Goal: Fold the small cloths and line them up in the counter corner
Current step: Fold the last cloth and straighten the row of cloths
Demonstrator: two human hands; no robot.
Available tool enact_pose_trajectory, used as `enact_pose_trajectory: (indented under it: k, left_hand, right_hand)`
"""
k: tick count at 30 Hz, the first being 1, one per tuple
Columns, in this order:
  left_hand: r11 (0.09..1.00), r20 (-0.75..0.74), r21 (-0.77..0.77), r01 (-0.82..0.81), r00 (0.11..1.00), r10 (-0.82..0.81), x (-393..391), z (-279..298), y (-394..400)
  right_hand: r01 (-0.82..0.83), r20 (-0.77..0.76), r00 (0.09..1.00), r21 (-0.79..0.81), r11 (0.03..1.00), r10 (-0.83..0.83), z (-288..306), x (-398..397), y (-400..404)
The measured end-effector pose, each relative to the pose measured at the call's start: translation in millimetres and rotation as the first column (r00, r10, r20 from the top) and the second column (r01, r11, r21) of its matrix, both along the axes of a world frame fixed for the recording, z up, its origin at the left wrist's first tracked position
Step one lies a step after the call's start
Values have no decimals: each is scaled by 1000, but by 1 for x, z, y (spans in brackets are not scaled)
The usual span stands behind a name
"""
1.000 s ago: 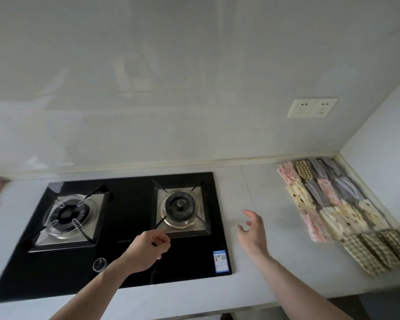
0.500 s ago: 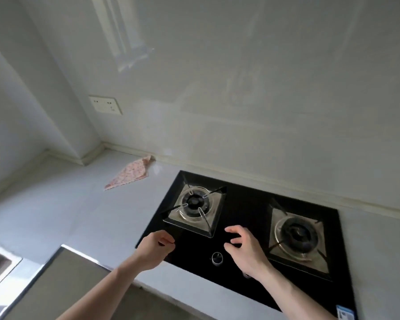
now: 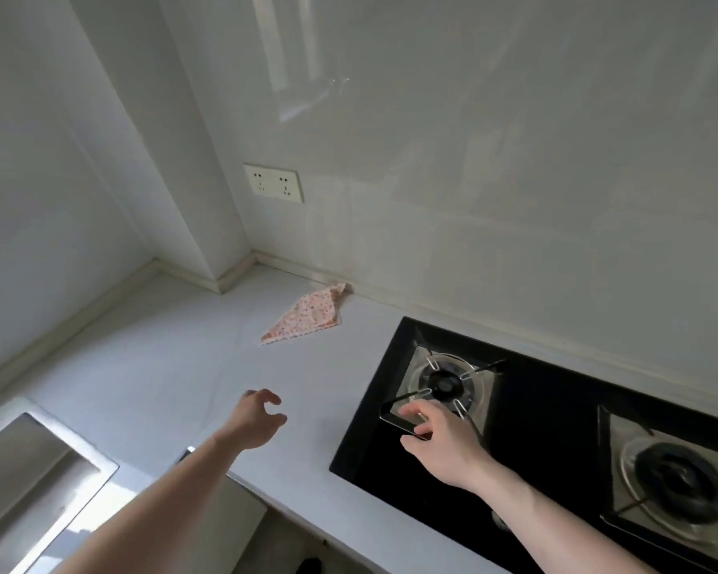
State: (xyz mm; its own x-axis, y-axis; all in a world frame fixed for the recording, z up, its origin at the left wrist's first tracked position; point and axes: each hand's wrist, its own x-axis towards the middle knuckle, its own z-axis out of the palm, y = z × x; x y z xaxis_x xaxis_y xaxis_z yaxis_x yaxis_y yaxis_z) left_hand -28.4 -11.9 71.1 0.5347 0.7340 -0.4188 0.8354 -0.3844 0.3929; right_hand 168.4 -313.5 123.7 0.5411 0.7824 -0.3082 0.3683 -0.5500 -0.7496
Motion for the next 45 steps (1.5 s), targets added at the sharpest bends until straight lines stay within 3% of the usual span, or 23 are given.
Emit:
enact_pose_trajectory:
  k: [9,17,22,25,28,31,40,45]
  left_hand:
    - [976,-186,15,216,960,-210,40,-25,159]
    - [940,-213,-46,338,916,-339,95,-57,219]
    - [939,-73,-16,343,936,-343,107,-63,228]
    - [961,115,16,277,954,-277,109,-45,224]
    - [965,326,68,252,909,-260,103,-7,208]
    - [957,429,98,273,856,-288,90,36,188]
    - [847,434,276,455,727,-532,39,119,145]
    - [752,391,373,543,643,-658,13,138,135]
  right_hand:
    - [113,-23,993,-39,993,-113,-8,-49,136]
    - [282,-29,958,-53,958,-284,-4,-58,172]
    - [338,-17,940,-86,937,-340,-10,-58,173]
    - [339,-31,939,-87,937,-343,-11,-59,175]
    - [328,-22,944,-66,942,-330,-6,-58,183]
    - [298,-1,955,-35,954,-298,3,-57,197]
    - [322,41,941,188,928,-335,10,-77,241]
    - [209,68,967,334,919,-245,29,-93,258]
